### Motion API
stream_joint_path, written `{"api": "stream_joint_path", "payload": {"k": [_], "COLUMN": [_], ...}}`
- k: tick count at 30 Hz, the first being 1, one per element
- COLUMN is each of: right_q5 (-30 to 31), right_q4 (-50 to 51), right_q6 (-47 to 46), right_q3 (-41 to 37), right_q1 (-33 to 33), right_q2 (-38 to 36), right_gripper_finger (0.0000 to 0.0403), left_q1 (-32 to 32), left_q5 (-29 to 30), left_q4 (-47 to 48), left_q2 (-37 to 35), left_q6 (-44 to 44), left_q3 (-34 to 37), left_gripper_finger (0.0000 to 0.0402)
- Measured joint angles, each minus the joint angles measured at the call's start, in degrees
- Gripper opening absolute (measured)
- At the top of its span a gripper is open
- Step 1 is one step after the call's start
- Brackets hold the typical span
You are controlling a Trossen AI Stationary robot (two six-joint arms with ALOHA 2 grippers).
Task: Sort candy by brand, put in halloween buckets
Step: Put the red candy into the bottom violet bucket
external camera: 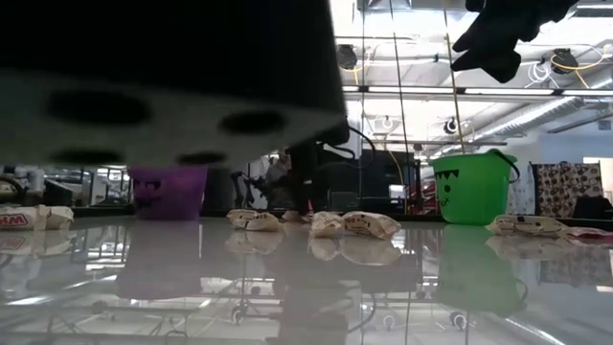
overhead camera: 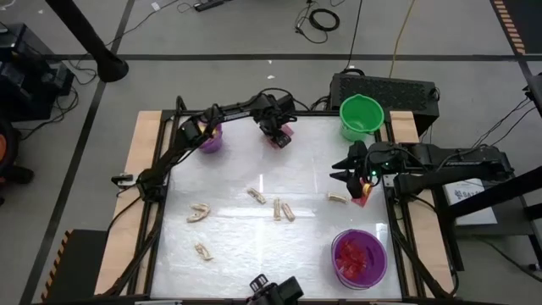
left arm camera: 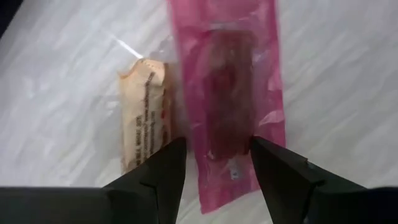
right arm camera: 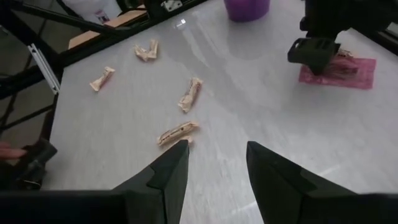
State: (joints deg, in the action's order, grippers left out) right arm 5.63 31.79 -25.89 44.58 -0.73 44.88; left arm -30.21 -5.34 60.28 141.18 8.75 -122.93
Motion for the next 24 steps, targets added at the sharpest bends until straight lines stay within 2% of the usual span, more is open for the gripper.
{"api": "stream_joint_path", "payload": {"k": [12, 20, 24], "right_q5": [0.08, 0.31, 0.66], "right_q4": [-0.37, -0.48, -0.51], "right_q6": [-2.91, -3.48, -3.48], "right_q3": [0.00, 0.02, 0.02], "right_q1": [0.00, 0.00, 0.00], "right_q2": [0.02, 0.02, 0.02], "right_gripper_finger": [0.0155, 0.0155, 0.0155], "left_q1": [-3.81, -3.92, -2.63], "left_q5": [-12.78, -13.60, -10.40], "left_q4": [0.38, 0.40, 0.47], "left_q2": [0.89, 0.99, 1.01], "left_q6": [-0.17, -1.76, -3.60], "left_q3": [-0.07, -0.07, -0.07], "left_gripper_finger": [0.0187, 0.0187, 0.0187]}}
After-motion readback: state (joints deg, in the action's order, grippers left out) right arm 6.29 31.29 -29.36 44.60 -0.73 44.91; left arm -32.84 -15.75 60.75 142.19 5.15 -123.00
